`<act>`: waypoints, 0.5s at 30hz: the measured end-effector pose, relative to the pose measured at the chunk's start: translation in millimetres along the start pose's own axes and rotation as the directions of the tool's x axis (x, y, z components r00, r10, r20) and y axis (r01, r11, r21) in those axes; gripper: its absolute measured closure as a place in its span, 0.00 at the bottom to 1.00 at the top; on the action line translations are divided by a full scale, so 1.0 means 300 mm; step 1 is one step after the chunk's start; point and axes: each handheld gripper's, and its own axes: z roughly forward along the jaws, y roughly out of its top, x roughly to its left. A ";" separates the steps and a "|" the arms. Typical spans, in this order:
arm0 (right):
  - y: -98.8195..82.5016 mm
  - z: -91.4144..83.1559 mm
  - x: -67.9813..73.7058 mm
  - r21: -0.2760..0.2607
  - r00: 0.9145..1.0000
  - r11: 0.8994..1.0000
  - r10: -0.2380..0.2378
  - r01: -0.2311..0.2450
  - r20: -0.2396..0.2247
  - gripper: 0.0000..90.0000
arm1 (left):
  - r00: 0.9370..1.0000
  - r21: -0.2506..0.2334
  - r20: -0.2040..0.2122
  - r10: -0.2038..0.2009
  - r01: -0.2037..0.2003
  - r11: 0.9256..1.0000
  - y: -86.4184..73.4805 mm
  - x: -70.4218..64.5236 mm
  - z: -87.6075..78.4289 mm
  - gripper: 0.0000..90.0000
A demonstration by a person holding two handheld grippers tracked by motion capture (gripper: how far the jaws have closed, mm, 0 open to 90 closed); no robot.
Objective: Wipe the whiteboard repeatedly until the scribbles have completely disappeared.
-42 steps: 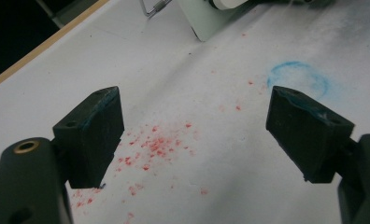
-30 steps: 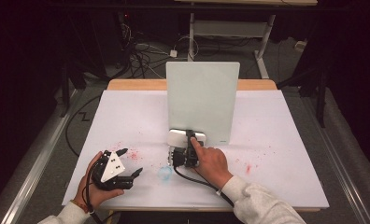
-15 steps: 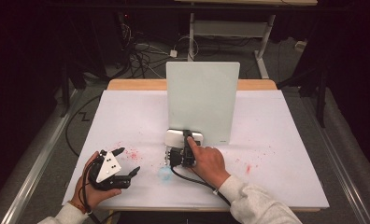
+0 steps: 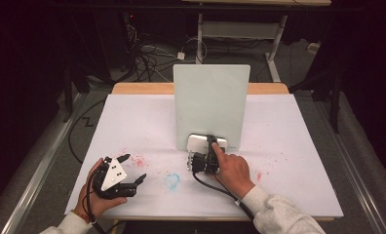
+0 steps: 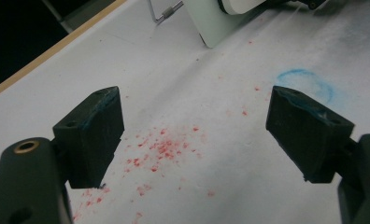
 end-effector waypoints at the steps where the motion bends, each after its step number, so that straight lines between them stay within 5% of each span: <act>1: 0.004 -0.003 -0.004 -0.002 1.000 1.000 0.012 -0.012 -0.014 0.35 | 1.000 0.000 0.001 -0.001 0.001 1.000 0.000 0.001 0.001 0.21; 5: 0.030 -0.001 -0.020 -0.061 0.999 0.997 0.040 -0.040 -0.005 0.35 | 1.000 0.001 0.004 0.004 -0.004 1.000 0.002 0.002 0.004 0.21; 9: 0.074 -0.004 -0.069 -0.104 0.992 0.986 0.128 -0.129 -0.020 0.35 | 1.000 0.000 0.009 0.008 -0.008 1.000 0.003 0.000 0.005 0.21; 15: 0.126 -0.009 -0.187 -0.157 0.960 0.947 0.280 -0.280 -0.025 0.34 | 1.000 0.000 0.013 0.004 -0.004 1.000 0.000 -0.002 0.006 0.21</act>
